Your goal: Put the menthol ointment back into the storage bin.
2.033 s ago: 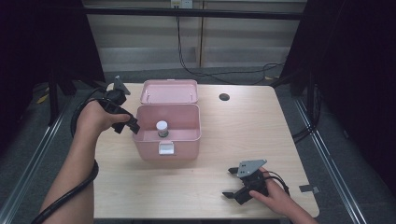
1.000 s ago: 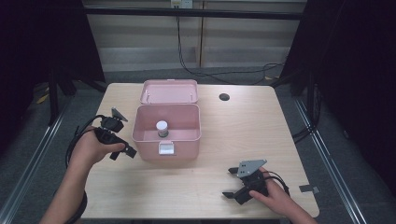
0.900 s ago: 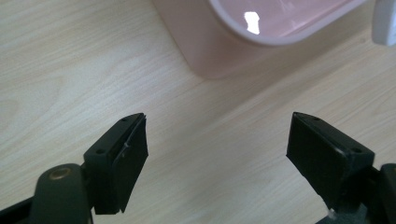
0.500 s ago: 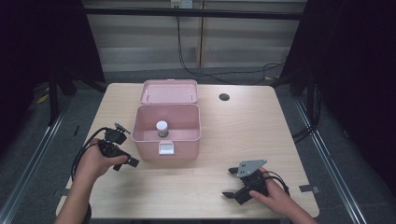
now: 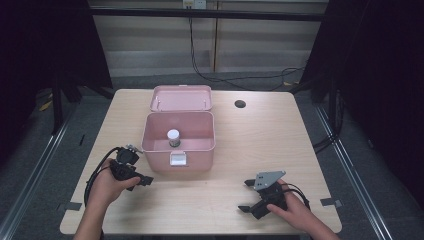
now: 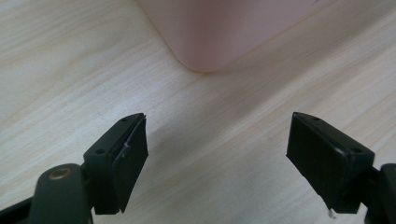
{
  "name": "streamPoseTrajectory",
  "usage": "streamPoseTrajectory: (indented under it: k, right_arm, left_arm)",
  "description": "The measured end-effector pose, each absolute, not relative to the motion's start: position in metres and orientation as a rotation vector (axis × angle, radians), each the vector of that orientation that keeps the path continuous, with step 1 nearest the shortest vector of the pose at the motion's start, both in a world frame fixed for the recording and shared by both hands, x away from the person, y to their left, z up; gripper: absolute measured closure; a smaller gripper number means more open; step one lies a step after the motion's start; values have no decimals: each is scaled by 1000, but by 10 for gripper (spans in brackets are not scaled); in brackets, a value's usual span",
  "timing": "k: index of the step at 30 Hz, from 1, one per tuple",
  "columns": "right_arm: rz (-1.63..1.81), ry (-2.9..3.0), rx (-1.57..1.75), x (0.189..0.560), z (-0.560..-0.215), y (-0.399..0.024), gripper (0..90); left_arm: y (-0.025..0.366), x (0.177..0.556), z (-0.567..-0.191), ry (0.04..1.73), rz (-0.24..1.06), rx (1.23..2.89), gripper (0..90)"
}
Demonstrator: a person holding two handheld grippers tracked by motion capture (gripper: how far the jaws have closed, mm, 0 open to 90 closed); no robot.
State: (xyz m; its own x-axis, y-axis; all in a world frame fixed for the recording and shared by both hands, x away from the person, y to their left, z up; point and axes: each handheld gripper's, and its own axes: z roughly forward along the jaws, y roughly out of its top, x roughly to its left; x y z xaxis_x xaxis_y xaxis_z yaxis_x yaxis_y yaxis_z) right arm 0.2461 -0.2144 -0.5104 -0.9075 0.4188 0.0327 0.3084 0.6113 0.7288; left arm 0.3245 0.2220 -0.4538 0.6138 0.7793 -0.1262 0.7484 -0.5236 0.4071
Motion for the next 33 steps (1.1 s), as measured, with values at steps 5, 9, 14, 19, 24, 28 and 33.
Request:
streamPoseTrajectory:
  k: [5,9,14,19,24,28,33]
  right_arm:
    - [1174,2691,612,246,-510,-214,116]
    - [1174,2691,613,246,-510,-214,116]
    - [1176,2691,611,246,-510,-214,116]
    - [1174,2691,614,246,-510,-214,116]
    - [1174,2691,614,246,-510,-214,116]
    - [1176,2690,613,246,-510,-214,116]
    - [1174,2691,614,246,-510,-214,116]
  left_arm:
    - [220,321,-468,1204,127,2401,198]
    - [219,320,-476,1177,161,2403,197]
    - [219,319,-482,1126,205,2380,197]
    - [219,316,-490,1090,274,2343,174]
    - [221,313,-495,1064,312,2299,150]
    - [222,310,-497,1049,336,2286,111]
    - [224,307,-509,997,375,2204,0]
